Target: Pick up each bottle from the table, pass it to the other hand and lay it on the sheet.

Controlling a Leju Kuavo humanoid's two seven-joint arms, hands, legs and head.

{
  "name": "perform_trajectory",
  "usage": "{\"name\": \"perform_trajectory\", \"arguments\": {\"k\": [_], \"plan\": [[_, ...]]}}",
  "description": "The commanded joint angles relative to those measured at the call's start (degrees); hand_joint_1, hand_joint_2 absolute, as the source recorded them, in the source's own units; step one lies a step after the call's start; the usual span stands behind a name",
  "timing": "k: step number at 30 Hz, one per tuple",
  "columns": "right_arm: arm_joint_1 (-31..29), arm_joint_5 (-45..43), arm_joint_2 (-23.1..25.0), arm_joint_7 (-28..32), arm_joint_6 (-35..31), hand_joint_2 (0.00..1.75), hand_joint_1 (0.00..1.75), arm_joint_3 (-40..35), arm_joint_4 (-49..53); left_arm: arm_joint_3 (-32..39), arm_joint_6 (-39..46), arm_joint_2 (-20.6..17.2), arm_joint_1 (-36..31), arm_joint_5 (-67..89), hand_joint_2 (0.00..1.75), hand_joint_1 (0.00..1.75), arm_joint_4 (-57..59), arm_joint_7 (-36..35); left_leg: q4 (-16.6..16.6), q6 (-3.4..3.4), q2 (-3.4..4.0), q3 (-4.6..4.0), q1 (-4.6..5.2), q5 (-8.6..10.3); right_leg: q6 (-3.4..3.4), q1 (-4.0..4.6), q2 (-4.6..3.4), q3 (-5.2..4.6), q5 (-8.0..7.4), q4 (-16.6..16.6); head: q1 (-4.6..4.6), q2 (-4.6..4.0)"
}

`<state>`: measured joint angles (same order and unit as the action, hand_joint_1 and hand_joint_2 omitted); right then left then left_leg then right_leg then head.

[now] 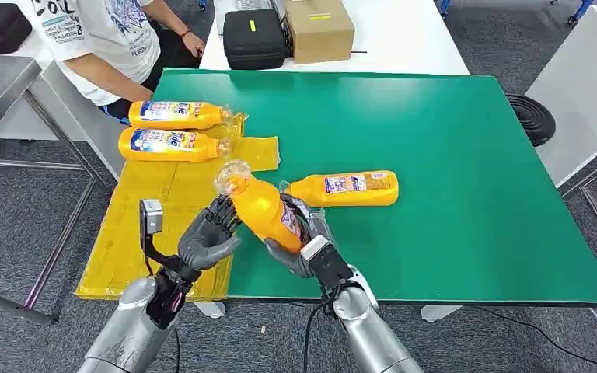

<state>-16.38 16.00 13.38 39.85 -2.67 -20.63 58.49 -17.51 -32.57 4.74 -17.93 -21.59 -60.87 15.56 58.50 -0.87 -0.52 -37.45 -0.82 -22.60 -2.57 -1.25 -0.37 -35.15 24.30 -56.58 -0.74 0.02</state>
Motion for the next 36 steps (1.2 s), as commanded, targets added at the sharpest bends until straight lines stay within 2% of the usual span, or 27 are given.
{"name": "perform_trajectory", "arguments": {"k": [1, 10, 16, 32, 36], "plan": [[-2.88, -0.23, -1.66, 0.15, -0.11, 1.75, 1.75, -1.05, -3.86, -1.67, -0.05, -0.31, -2.11, 0.05, 1.75, 0.00, 1.53, -0.11, -0.01, -0.02, 0.02, 0.23, -0.02, -0.09, 0.11, 0.05, 0.05, 0.26, 0.07, 0.05, 0.00, 0.00], [-2.10, -1.87, -2.98, 0.15, -1.11, 1.75, 1.75, -0.39, -1.05, -3.89, -0.65, -1.56, -1.10, 1.53, 1.75, 0.00, 0.48, 1.78, -0.02, -0.01, 0.01, 0.13, 0.01, -0.04, 0.08, 0.01, 0.03, 0.15, 0.04, 0.04, 0.00, 0.00], [-3.15, 0.07, -0.97, 0.15, 1.01, 1.75, 1.75, -1.34, -2.95, -4.57, 6.22, -0.20, -3.19, 6.60, 1.75, 0.00, 3.09, 1.64, 0.00, 0.00, 0.01, 0.12, 0.00, -0.05, 0.09, 0.03, 0.04, 0.14, 0.05, 0.01, 0.00, 0.00], [-3.87, 0.34, -0.57, 0.15, 2.28, 1.75, 1.75, -2.94, -6.17, -7.32, 5.38, 1.76, -7.26, 7.77, 1.75, 0.00, 6.67, 1.66, -0.02, 0.00, 0.01, 0.16, 0.01, -0.06, 0.09, 0.01, 0.04, 0.19, 0.05, 0.03, 0.00, 0.00], [-4.00, 0.84, -0.17, 0.15, 2.51, 1.75, 1.75, -3.68, -7.47, -7.35, 2.85, 2.21, -8.20, 5.59, 1.75, 0.00, 7.54, 1.94, -0.01, -0.01, 0.00, 0.17, 0.01, -0.06, 0.10, 0.02, 0.06, 0.20, 0.05, 0.03, 0.00, 0.00]]}}
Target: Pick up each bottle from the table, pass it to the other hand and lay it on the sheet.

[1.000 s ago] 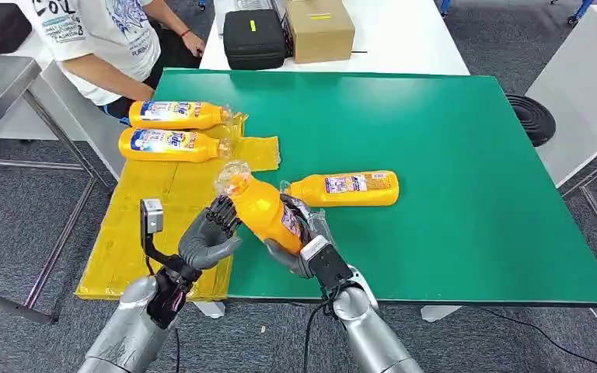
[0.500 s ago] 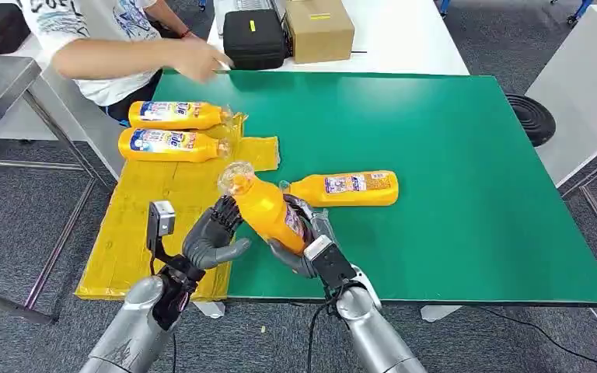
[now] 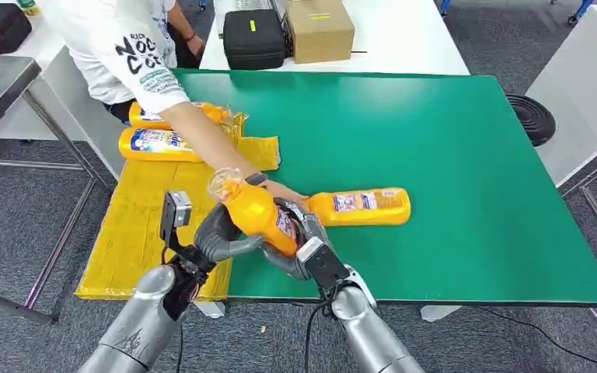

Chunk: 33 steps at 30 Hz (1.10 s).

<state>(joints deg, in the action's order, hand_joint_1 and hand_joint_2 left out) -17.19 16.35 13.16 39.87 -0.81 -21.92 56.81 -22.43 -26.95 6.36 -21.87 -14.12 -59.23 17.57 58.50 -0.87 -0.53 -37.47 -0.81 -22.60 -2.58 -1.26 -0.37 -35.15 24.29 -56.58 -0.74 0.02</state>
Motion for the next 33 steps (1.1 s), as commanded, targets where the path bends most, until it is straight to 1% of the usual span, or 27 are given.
{"name": "perform_trajectory", "arguments": {"k": [1, 3, 4, 5, 6, 12, 19, 20, 21, 22, 23, 24, 25, 26, 27, 28, 29, 30, 32, 33], "plan": [[-3.29, 0.43, 0.09, 0.13, 0.68, 1.75, 1.75, -2.29, -6.19, -2.36, -3.40, 0.45, -4.28, -2.38, 1.75, 0.00, 5.83, -0.01, -0.02, -0.01, 0.03, 0.31, -0.01, -0.10, 0.15, 0.05, 0.06, 0.33, 0.10, 0.04, 0.00, 0.00], [-3.28, 0.08, -0.14, 0.13, 0.62, 1.75, 1.75, -1.91, -6.70, -2.15, -4.99, -0.03, -3.91, -3.74, 1.75, 0.00, 5.03, 0.27, -0.03, 0.00, 0.04, 0.18, 0.00, -0.05, 0.09, 0.03, 0.01, 0.19, 0.04, 0.04, 0.00, 0.00], [-3.31, -0.08, -0.37, 0.13, 0.67, 1.75, 1.75, -1.75, -6.82, -2.02, -5.40, -0.25, -3.75, -4.14, 1.75, 0.00, 4.51, 0.37, -0.03, -0.01, 0.04, 0.32, -0.01, -0.10, 0.14, 0.04, 0.04, 0.34, 0.09, 0.06, 0.00, 0.00], [-3.37, -0.12, -0.56, 0.13, 0.63, 1.75, 1.75, -1.74, -6.95, -2.08, -5.77, -0.46, -3.62, -4.36, 1.75, 0.00, 3.86, 0.35, -0.03, -0.01, 0.03, 0.17, -0.01, -0.05, 0.09, 0.03, 0.03, 0.19, 0.04, 0.05, 0.00, 0.00], [-3.37, -0.16, -0.67, 0.13, 0.67, 1.75, 1.75, -1.75, -6.96, -2.16, -5.86, -0.44, -3.58, -4.44, 1.75, 0.00, 3.46, 0.32, -0.03, -0.01, 0.03, 0.31, 0.00, -0.10, 0.13, 0.04, 0.05, 0.33, 0.09, 0.06, 0.02, 0.00], [-3.37, -0.16, -0.67, 0.13, 0.67, 1.75, 1.75, -1.75, -6.96, -2.16, -5.86, -0.44, -3.58, -4.44, 1.75, 0.00, 3.46, 0.32, -0.02, 0.00, 0.02, 0.13, -0.01, -0.04, 0.08, 0.03, 0.03, 0.14, 0.03, 0.04, 0.00, 0.00], [-3.37, -0.16, -0.67, 0.13, 0.67, 1.75, 1.75, -1.75, -6.96, -2.16, -5.86, -0.44, -3.58, -4.44, 1.75, 0.00, 3.46, 0.32, -0.03, 0.00, 0.03, 0.37, -0.01, -0.13, 0.16, 0.05, 0.06, 0.40, 0.13, 0.06, 0.00, 0.00], [-3.37, -0.16, -0.67, 0.13, 0.67, 1.75, 1.75, -1.75, -6.96, -2.16, -5.86, -0.44, -3.58, -4.44, 1.75, 0.00, 3.46, 0.32, -0.02, 0.00, 0.02, 0.23, -0.02, -0.08, 0.11, 0.05, 0.04, 0.25, 0.07, 0.05, 0.00, 0.00], [-3.37, -0.16, -0.67, 0.13, 0.67, 1.75, 1.75, -1.75, -6.96, -2.16, -5.86, -0.44, -3.58, -4.44, 1.75, 0.00, 3.46, 0.32, -0.02, 0.00, 0.04, 0.32, -0.03, -0.12, 0.15, 0.06, 0.04, 0.35, 0.10, 0.06, 0.00, 0.00], [-3.36, -0.17, -0.64, 0.13, 0.65, 1.75, 1.75, -1.72, -7.05, -2.32, -6.02, -0.26, -3.57, -4.51, 1.75, 0.00, 3.36, 0.29, -0.02, 0.00, 0.02, 0.17, -0.01, -0.06, 0.09, 0.03, 0.04, 0.19, 0.05, 0.04, 0.00, 0.00], [-3.37, -0.17, -0.63, 0.13, 0.61, 1.75, 1.75, -1.70, -7.11, -2.41, -6.24, -0.35, -3.57, -4.63, 1.75, 0.00, 3.22, 0.22, -0.02, 0.00, 0.02, 0.28, -0.02, -0.10, 0.13, 0.05, 0.05, 0.31, 0.09, 0.06, 0.00, 0.00], [-3.37, -0.16, -0.64, 0.13, 0.58, 1.75, 1.75, -1.70, -7.13, -2.46, -6.23, -0.38, -3.55, -4.61, 1.75, 0.00, 3.10, 0.21, -0.04, -0.01, 0.06, 0.60, -0.04, -0.22, 0.25, 0.10, 0.08, 0.65, 0.19, 0.11, 0.00, 0.00], [-3.40, -0.17, -0.64, 0.13, 0.55, 1.75, 1.75, -1.69, -7.15, -2.65, -6.29, -0.47, -3.47, -4.55, 1.75, 0.00, 2.87, 0.16, -0.05, -0.01, 0.04, 0.65, -0.03, -0.23, 0.27, 0.09, 0.10, 0.70, 0.21, 0.11, 0.00, 0.00], [-3.45, -0.20, -0.64, 0.13, 0.49, 1.75, 1.75, -1.62, -7.14, -2.88, -6.40, -0.54, -3.40, -4.58, 1.75, 0.00, 2.67, 0.08, -0.02, 0.00, 0.00, 0.24, -0.02, -0.08, 0.12, 0.04, 0.07, 0.27, 0.08, 0.05, 0.00, 0.00], [-3.53, -0.22, -0.67, 0.13, 0.53, 1.75, 1.75, -1.58, -7.15, -3.04, -6.36, -0.59, -3.35, -4.59, 1.75, 0.00, 2.49, 0.04, -0.02, -0.01, 0.02, 0.40, -0.02, -0.14, 0.17, 0.06, 0.08, 0.43, 0.13, 0.07, 0.00, 0.00], [-3.63, -0.15, -0.65, 0.13, 0.53, 1.75, 1.75, -1.59, -7.30, -3.10, -6.41, -0.62, -3.35, -4.63, 1.75, 0.00, 2.39, 0.05, -0.02, 0.00, -0.01, 0.18, -0.01, -0.05, 0.10, 0.03, 0.07, 0.20, 0.06, 0.04, 0.00, 0.00], [-3.70, -0.09, -0.64, 0.13, 0.53, 1.75, 1.75, -1.58, -7.40, -3.14, -6.39, -0.63, -3.37, -4.66, 1.75, 0.00, 2.29, 0.07, -0.02, 0.00, 0.01, 0.31, -0.01, -0.11, 0.15, 0.04, 0.08, 0.33, 0.11, 0.04, 0.00, 0.00], [-3.79, -0.02, -0.61, 0.13, 0.62, 1.75, 1.75, -1.58, -7.53, -3.26, -6.55, -0.73, -3.44, -4.71, 1.75, 0.00, 2.09, 0.19, -0.02, -0.01, 0.01, 0.17, -0.01, -0.06, 0.10, 0.04, 0.05, 0.19, 0.05, 0.04, 0.00, 0.00], [-3.76, -0.03, -0.46, 0.13, 0.65, 1.75, 1.75, -1.44, -7.54, -3.68, -6.45, -0.92, -3.52, -4.30, 1.75, 0.00, 1.58, 0.52, -0.01, -0.01, 0.02, 0.33, -0.02, -0.12, 0.16, 0.06, 0.06, 0.36, 0.12, 0.05, 0.00, 0.00], [-3.68, 0.00, -0.47, 0.13, 0.59, 1.75, 1.75, -1.37, -7.43, -4.21, -4.61, -1.19, -3.58, -2.22, 1.75, 0.00, 0.94, 1.48, -0.01, 0.00, 0.01, 0.22, -0.01, -0.08, 0.12, 0.03, 0.06, 0.24, 0.08, 0.03, 0.00, 0.00]]}}
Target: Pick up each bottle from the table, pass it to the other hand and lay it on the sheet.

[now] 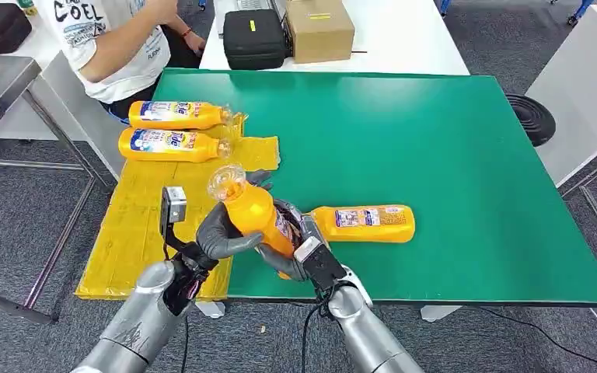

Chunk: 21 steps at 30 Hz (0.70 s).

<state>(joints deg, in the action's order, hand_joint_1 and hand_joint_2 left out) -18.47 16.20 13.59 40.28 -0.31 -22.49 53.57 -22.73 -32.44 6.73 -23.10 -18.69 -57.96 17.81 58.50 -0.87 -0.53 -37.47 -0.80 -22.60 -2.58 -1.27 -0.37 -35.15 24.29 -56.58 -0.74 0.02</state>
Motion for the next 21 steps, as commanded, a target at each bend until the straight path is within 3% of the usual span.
{"name": "perform_trajectory", "arguments": {"k": [1, 2, 3, 21], "plan": [[-2.31, 0.14, -0.93, -0.28, -0.32, 1.75, 1.75, -0.68, -4.12, -4.50, 4.23, -1.59, -2.56, 5.68, 1.75, 0.02, -0.60, 2.29, -0.01, 0.00, -0.01, 0.09, 0.00, -0.03, 0.08, 0.02, 0.06, 0.11, 0.04, 0.02, 0.00, 0.00], [-2.22, 0.16, -1.05, -0.28, -0.41, 1.75, 1.75, -0.55, -3.93, -6.95, 11.67, -2.35, -3.16, 14.69, 1.75, 1.50, -1.41, 2.99, 0.01, 0.00, 0.00, 0.23, -0.02, -0.10, 0.13, 0.05, 0.08, 0.26, 0.10, 0.02, 0.00, 0.00], [-2.21, 0.19, -1.07, -0.28, -0.49, 1.75, 1.75, -0.40, -3.93, -7.00, 12.37, -2.08, -3.31, 15.63, 1.75, 1.73, -1.11, 3.15, 0.00, 0.00, -0.03, 0.12, -0.02, -0.05, 0.09, 0.04, 0.09, 0.16, 0.06, 0.02, 0.00, 0.00], [-2.90, 1.32, -0.85, -0.28, 0.44, 1.75, 1.75, -0.07, -4.77, -4.48, 11.02, -1.92, -3.65, 15.09, 1.75, 1.75, -0.35, 3.65, 0.01, 0.00, 0.01, 0.20, -0.02, -0.08, 0.12, 0.05, 0.06, 0.23, 0.07, 0.02, 0.00, 0.00]]}}
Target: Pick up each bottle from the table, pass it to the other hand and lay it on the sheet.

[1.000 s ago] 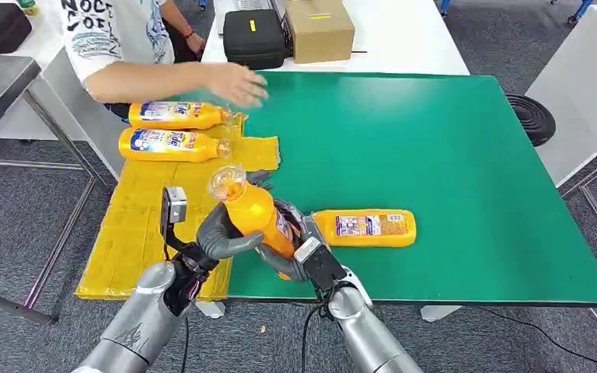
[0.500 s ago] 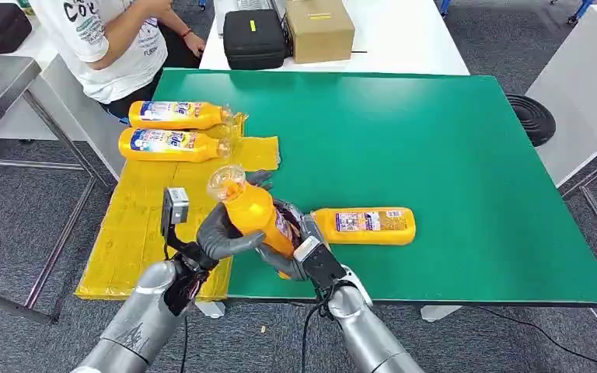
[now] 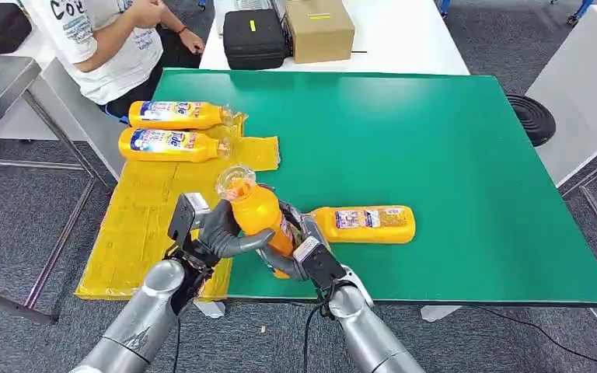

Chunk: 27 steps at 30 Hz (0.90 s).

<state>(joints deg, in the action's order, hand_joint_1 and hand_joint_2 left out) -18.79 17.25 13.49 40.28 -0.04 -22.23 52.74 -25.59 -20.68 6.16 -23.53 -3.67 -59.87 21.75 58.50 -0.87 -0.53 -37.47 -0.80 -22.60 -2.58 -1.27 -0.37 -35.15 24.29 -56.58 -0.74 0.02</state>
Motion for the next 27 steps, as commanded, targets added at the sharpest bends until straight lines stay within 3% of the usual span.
{"name": "perform_trajectory", "arguments": {"k": [1, 3, 4, 7, 8, 20, 27], "plan": [[-2.60, 0.29, -0.74, -0.28, 0.14, 1.75, 1.75, -0.32, -3.97, -1.53, -0.79, -1.35, -3.23, 0.01, 1.75, 1.75, 1.54, -0.29, 0.00, 0.00, 0.02, 0.11, -0.01, -0.04, 0.08, 0.03, 0.03, 0.12, 0.03, 0.02, 0.00, 0.00], [-2.70, 0.50, -0.66, -0.28, -0.25, 1.75, 1.75, -0.17, -4.25, -1.17, -0.76, -1.33, -3.01, -0.06, 1.75, 1.75, 1.20, -0.36, 0.01, 0.00, 0.02, 0.16, -0.03, -0.06, 0.11, 0.05, 0.04, 0.18, 0.06, 0.02, 0.00, 0.00], [-2.83, 1.03, -0.57, -0.28, -0.72, 1.75, 0.00, -0.01, -4.73, -0.96, -0.66, -1.32, -2.91, -0.05, 1.75, 1.75, 1.05, -0.46, 0.00, 0.00, 0.02, 0.09, -0.01, -0.03, 0.08, 0.03, 0.03, 0.10, 0.02, 0.02, 0.00, 0.00], [-2.93, 2.48, -0.06, -0.28, -2.48, 1.75, 0.00, 1.03, -5.30, -0.04, 0.04, -1.48, -2.44, 0.18, 1.75, 1.75, 0.47, -0.66, 0.00, 0.00, 0.09, 0.28, -0.02, -0.11, 0.16, 0.05, -0.01, 0.28, 0.09, 0.02, 0.00, 0.00], [-2.72, 2.62, 0.08, -0.28, -2.99, 0.00, 0.00, 1.71, -4.77, 0.33, 0.36, -1.58, -2.29, 0.34, 1.75, 1.75, 0.31, -0.72, -0.03, 0.01, 0.10, 0.21, 0.00, -0.08, 0.12, 0.02, -0.03, 0.20, 0.05, 0.03, 0.00, 0.00], [0.39, 4.98, 0.00, -0.28, -3.47, 0.00, 0.00, 5.30, 2.70, 3.55, 3.56, -1.66, -1.91, 2.22, 1.75, 1.75, -0.06, -1.34, -0.02, 0.00, 0.01, 0.13, -0.01, -0.05, 0.09, 0.03, 0.05, 0.15, 0.05, 0.03, 0.00, 0.00], [3.53, 6.90, -0.20, -0.77, -3.43, 0.00, 0.00, 5.78, 10.08, 7.24, 13.53, -2.17, -1.50, 8.81, 1.75, 1.75, -2.65, -2.79, -0.02, 0.01, 0.05, 0.12, 0.00, -0.06, 0.09, 0.02, -0.01, 0.13, 0.04, 0.02, 0.00, 0.00]]}}
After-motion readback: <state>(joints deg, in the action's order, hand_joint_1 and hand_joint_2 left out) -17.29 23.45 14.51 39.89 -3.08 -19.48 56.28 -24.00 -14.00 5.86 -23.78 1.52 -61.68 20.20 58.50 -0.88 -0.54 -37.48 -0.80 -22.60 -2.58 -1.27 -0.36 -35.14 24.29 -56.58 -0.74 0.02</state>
